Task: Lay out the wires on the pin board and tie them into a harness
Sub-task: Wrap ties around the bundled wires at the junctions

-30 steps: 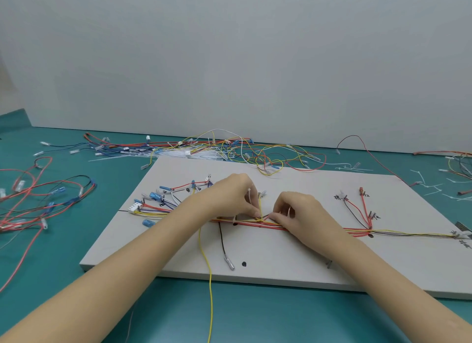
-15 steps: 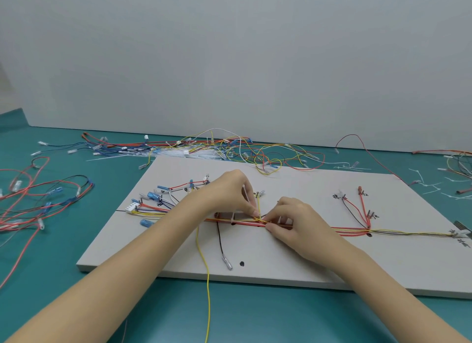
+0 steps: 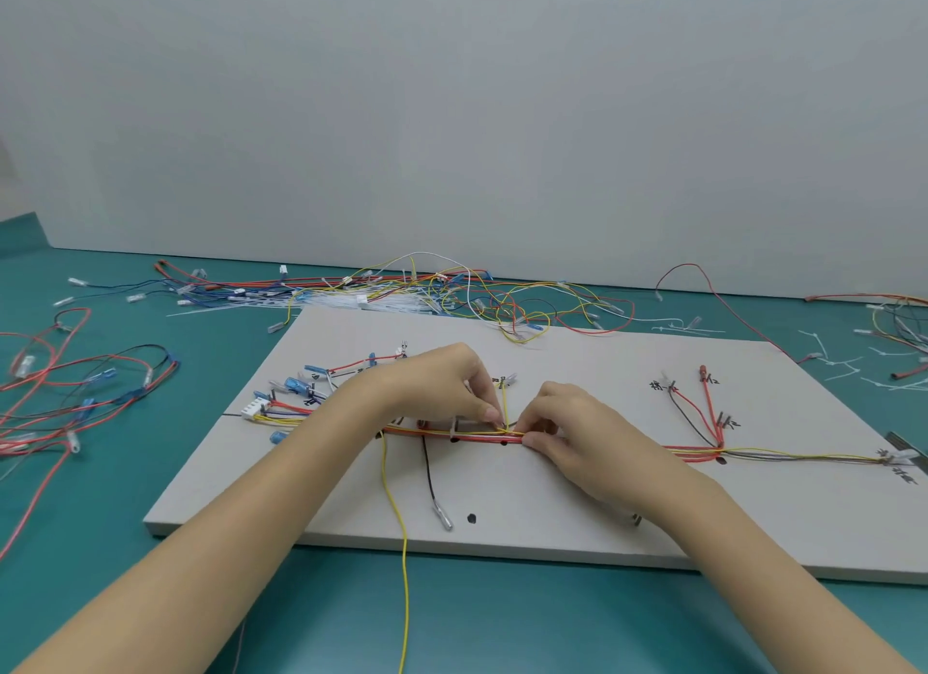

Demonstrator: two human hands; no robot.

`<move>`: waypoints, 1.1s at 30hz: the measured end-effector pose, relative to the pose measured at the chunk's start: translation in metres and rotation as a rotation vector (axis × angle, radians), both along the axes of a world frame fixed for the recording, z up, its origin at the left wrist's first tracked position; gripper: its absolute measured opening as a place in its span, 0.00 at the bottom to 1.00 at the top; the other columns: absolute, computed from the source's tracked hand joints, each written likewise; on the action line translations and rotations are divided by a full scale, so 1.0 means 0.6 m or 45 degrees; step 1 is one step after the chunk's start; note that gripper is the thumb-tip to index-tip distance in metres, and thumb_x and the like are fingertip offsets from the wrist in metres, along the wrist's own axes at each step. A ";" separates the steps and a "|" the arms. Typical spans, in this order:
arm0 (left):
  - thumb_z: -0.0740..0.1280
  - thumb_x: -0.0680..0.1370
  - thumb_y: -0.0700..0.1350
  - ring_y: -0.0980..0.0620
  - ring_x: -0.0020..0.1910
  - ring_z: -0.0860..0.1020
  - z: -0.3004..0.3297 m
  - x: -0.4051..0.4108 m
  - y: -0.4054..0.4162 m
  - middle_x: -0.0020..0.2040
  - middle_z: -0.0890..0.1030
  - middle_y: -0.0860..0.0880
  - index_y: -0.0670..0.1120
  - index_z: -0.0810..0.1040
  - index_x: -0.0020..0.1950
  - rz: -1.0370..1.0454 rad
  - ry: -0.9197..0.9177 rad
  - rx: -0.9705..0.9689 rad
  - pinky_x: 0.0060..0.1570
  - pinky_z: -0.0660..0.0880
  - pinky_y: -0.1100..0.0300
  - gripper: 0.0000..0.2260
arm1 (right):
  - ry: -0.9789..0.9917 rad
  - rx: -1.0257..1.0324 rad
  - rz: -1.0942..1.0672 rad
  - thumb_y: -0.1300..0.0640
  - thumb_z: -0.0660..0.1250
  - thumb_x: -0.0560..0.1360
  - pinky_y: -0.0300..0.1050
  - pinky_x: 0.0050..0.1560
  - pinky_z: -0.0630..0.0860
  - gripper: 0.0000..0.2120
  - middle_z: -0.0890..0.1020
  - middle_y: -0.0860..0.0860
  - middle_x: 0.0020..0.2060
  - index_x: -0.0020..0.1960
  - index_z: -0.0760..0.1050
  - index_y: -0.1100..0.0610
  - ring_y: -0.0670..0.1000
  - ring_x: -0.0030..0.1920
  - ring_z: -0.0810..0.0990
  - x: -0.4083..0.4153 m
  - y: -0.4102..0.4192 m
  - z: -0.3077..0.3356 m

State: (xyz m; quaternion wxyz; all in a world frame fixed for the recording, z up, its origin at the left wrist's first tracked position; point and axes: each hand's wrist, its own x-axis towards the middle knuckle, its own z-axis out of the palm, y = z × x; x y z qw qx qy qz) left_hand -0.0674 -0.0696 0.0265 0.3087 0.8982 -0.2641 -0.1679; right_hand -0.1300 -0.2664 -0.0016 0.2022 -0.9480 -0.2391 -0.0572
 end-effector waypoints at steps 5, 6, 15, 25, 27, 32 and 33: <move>0.69 0.77 0.40 0.57 0.43 0.78 0.004 0.000 -0.004 0.45 0.86 0.50 0.49 0.86 0.47 -0.014 -0.027 0.043 0.50 0.75 0.59 0.07 | -0.050 -0.244 -0.026 0.55 0.58 0.82 0.49 0.57 0.68 0.06 0.73 0.50 0.52 0.55 0.72 0.55 0.52 0.55 0.69 -0.005 0.011 0.002; 0.69 0.77 0.39 0.57 0.42 0.78 0.003 0.000 -0.006 0.43 0.86 0.50 0.49 0.86 0.47 -0.002 -0.042 0.039 0.49 0.75 0.60 0.07 | -0.051 -0.266 -0.031 0.55 0.57 0.82 0.49 0.57 0.67 0.07 0.73 0.50 0.53 0.55 0.72 0.55 0.52 0.55 0.68 -0.006 0.013 0.002; 0.77 0.69 0.37 0.58 0.37 0.81 -0.012 -0.007 -0.018 0.38 0.85 0.50 0.49 0.82 0.39 0.121 -0.145 -0.150 0.41 0.77 0.65 0.08 | -0.065 -0.155 -0.013 0.55 0.60 0.81 0.46 0.55 0.68 0.06 0.73 0.47 0.49 0.54 0.74 0.53 0.50 0.53 0.69 -0.006 0.006 -0.001; 0.79 0.66 0.36 0.61 0.28 0.79 -0.015 -0.002 -0.013 0.28 0.81 0.55 0.48 0.79 0.34 0.165 -0.053 -0.251 0.31 0.70 0.72 0.12 | -0.169 0.103 -0.137 0.49 0.72 0.73 0.39 0.47 0.68 0.08 0.74 0.43 0.38 0.39 0.75 0.50 0.45 0.44 0.70 -0.034 -0.005 0.004; 0.79 0.66 0.36 0.61 0.29 0.79 -0.016 -0.002 -0.012 0.29 0.82 0.54 0.49 0.79 0.34 0.174 -0.049 -0.271 0.31 0.71 0.72 0.12 | -0.110 0.040 -0.151 0.50 0.70 0.74 0.39 0.46 0.67 0.06 0.74 0.42 0.38 0.41 0.77 0.52 0.44 0.44 0.69 -0.037 -0.002 0.006; 0.80 0.65 0.38 0.60 0.29 0.79 -0.020 -0.006 -0.010 0.29 0.82 0.54 0.49 0.79 0.33 0.214 -0.065 -0.302 0.31 0.72 0.71 0.12 | -0.101 -0.043 -0.270 0.54 0.64 0.77 0.44 0.50 0.71 0.06 0.73 0.43 0.40 0.43 0.76 0.54 0.45 0.46 0.69 -0.046 0.013 0.004; 0.80 0.65 0.38 0.60 0.29 0.79 -0.020 -0.007 -0.009 0.29 0.82 0.54 0.49 0.79 0.33 0.216 -0.066 -0.306 0.31 0.72 0.71 0.12 | -0.092 -0.042 -0.314 0.53 0.64 0.77 0.47 0.51 0.72 0.06 0.73 0.44 0.41 0.43 0.76 0.54 0.46 0.47 0.70 -0.048 0.016 0.004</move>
